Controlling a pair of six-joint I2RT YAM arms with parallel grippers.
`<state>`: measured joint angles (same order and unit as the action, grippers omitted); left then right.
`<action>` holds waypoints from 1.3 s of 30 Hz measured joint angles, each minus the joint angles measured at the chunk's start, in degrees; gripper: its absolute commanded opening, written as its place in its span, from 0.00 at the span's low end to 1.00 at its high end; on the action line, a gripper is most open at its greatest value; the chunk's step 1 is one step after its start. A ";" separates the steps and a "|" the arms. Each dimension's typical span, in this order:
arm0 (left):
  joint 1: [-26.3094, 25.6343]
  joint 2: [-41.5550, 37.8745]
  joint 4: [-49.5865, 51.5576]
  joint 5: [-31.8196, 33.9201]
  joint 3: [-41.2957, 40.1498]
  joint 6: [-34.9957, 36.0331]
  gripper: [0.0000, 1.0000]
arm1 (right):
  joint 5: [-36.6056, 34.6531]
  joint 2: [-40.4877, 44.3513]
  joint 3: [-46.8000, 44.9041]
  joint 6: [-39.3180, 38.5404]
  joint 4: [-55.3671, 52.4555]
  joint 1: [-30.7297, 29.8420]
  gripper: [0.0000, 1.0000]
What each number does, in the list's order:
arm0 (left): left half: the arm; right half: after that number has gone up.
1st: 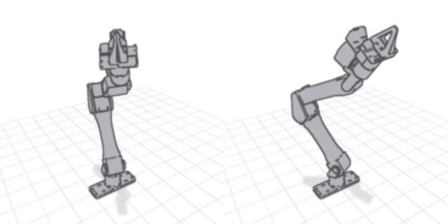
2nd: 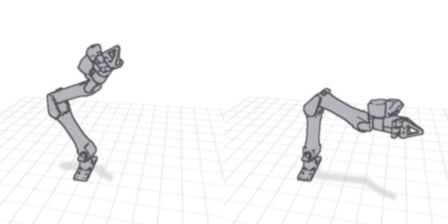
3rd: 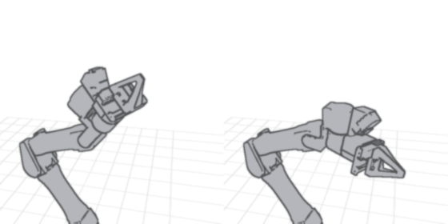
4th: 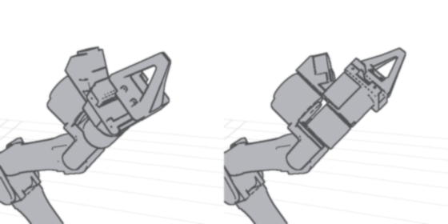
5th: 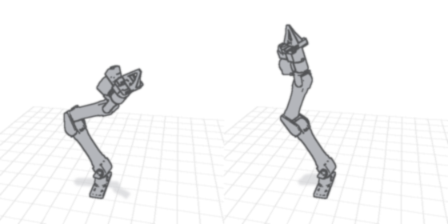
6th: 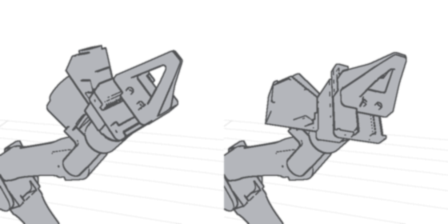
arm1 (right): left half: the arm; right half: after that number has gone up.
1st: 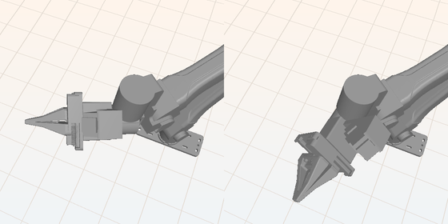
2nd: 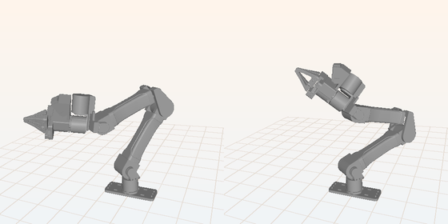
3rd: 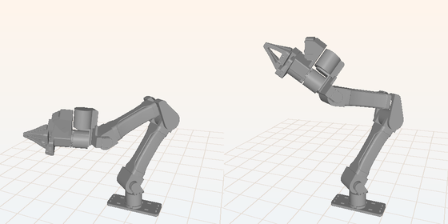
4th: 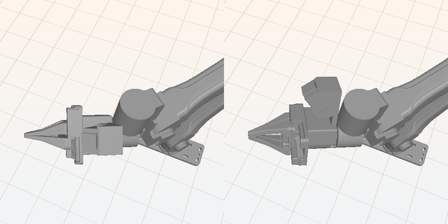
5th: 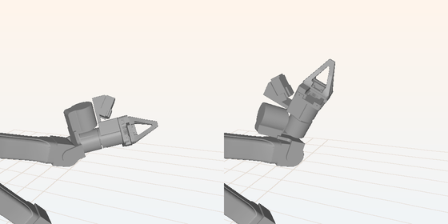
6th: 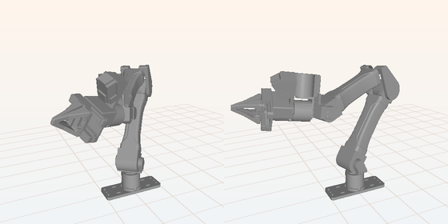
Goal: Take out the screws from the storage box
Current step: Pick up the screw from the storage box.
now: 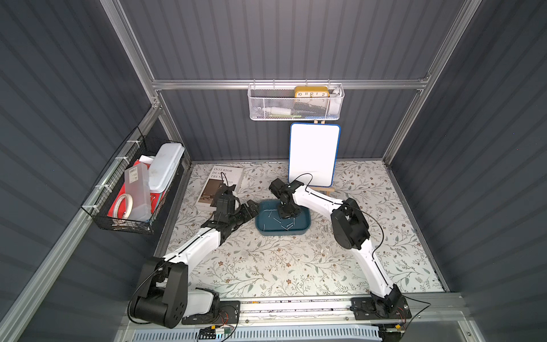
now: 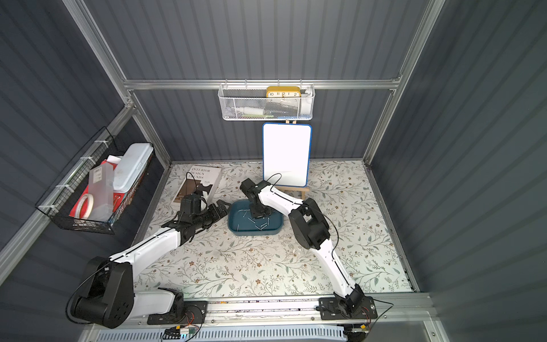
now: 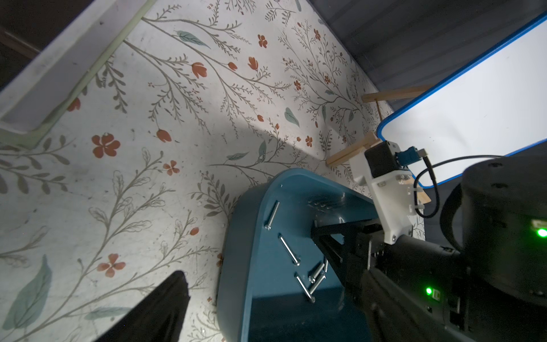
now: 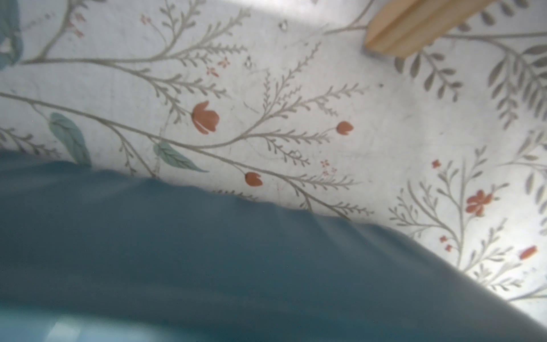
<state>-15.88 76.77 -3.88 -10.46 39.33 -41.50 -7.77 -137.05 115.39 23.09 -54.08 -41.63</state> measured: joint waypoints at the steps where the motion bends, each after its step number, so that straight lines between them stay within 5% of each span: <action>1: 0.00 0.00 0.00 0.00 0.00 0.00 0.95 | 0.00 0.00 -0.02 0.02 -0.15 0.00 0.20; 14: 0.00 0.00 0.00 0.00 0.00 0.00 0.95 | 0.02 0.50 -0.87 0.55 -0.72 -0.59 0.06; 39: 0.00 0.70 0.09 0.48 0.31 0.00 0.95 | -1.53 2.89 1.40 3.26 -2.62 -0.63 0.06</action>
<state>-15.88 77.47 -3.79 -9.98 39.64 -41.50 -9.30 -134.17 116.79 26.35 -56.71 -42.26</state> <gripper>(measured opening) 0.946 0.063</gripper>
